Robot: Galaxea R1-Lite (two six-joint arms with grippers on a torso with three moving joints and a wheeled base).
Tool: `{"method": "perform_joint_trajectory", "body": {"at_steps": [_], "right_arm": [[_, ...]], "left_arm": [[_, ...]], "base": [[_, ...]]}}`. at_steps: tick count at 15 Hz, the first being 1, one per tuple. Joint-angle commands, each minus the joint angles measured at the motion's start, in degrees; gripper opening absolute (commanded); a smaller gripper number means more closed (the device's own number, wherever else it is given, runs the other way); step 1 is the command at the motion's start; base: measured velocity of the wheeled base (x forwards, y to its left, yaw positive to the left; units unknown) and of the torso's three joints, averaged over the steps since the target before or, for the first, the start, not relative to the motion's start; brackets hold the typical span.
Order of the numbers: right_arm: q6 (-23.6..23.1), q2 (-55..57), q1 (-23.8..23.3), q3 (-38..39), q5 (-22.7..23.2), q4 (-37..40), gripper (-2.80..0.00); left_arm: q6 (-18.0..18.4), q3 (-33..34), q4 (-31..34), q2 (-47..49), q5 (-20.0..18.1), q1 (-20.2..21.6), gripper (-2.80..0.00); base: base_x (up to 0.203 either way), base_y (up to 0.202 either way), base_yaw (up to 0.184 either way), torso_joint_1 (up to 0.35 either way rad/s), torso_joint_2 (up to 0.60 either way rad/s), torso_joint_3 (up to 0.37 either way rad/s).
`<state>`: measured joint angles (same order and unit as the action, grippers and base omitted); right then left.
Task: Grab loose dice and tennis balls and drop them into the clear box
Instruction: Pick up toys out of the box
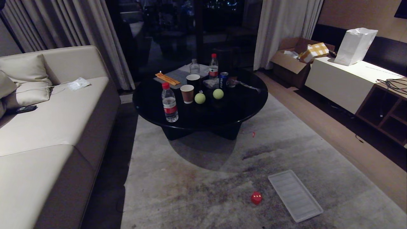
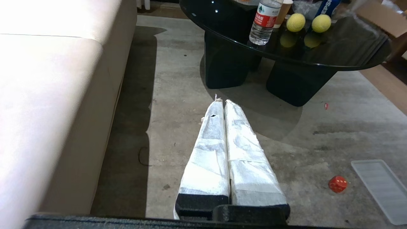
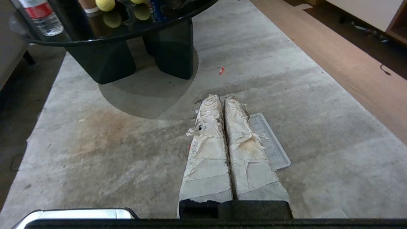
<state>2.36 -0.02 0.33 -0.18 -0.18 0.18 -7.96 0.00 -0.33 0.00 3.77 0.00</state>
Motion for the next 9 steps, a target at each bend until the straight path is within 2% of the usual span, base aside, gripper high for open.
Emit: {"method": "perform_joint_trajectory", "body": {"at_steps": [1,6,9], "right_arm": [[0.0,0.0,0.0,0.0,0.0,0.0,-2.80],[0.1,0.1,0.0,0.0,0.0,0.0,-2.80],[0.0,0.0,0.0,0.0,0.0,0.0,-2.80]], "left_arm": [[-0.1,0.1,0.0,0.1,0.1,0.0,-2.80],[-0.1,0.1,0.0,0.1,0.0,0.0,-2.80],[0.1,0.1,0.0,0.1,0.0,0.0,-2.80]], "base": [[0.060,0.000,0.001,0.002,0.00,-0.001],[0.000,0.000,0.000,0.000,0.00,-0.011],[0.000,0.000,0.000,0.002,0.00,-0.173]]}}
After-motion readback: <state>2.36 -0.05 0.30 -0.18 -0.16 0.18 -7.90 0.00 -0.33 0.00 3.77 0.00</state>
